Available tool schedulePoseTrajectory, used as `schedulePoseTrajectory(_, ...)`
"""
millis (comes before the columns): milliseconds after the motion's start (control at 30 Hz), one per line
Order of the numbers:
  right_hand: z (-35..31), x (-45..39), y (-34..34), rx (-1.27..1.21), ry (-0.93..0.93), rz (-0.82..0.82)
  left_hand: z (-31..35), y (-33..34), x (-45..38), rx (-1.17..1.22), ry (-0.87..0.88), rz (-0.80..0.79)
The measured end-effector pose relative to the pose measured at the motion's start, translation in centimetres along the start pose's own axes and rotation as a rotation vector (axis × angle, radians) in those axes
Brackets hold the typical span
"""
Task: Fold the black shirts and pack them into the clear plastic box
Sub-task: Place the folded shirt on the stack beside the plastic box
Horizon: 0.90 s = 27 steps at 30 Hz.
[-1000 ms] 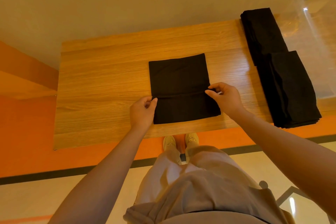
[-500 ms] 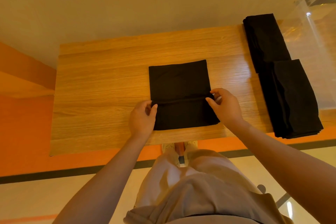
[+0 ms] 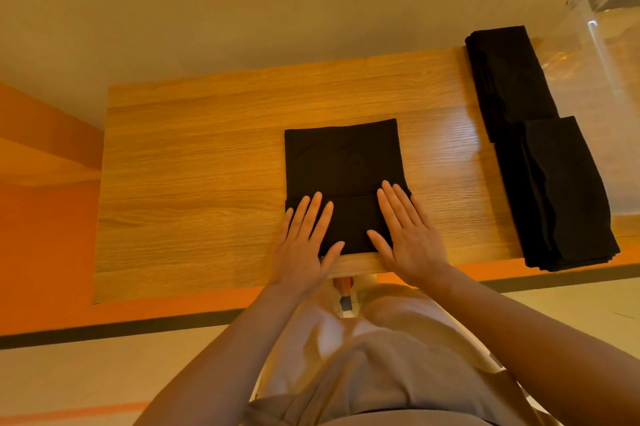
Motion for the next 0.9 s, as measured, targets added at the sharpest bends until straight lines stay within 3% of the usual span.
schedulePoseTrajectory(267,0.8,-1.3,-1.7,-0.074,-0.021,0.009,-0.9,-3.0,-1.6,0.026,0.03,-0.015)
schedulePoseTrajectory(500,3.9,-11.6,-6.5,-0.084,-0.079,0.03,-4.2,-9.4,-12.3,-0.094,-0.009,-0.014)
schedulePoseTrajectory(667,5.7,-16.0,-7.9,-0.03,-0.051,-0.08,-5.0,-10.2,-16.1,-0.177,-0.014,-0.149)
schedulePoseTrajectory(900,6.3,-17.0,-7.9,-0.061,0.043,-0.234,-4.7,-10.4,-17.0,0.005,-0.216,-0.227)
Point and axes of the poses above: each hand's wrist, its own x-axis away from the middle knuckle, its own y-axis out of the palm, z = x × y, the point moved 7 cm from there along -x, towards the middle knuckle, and after that the axes turned 11 degrees about x, right-handed, at the moved point
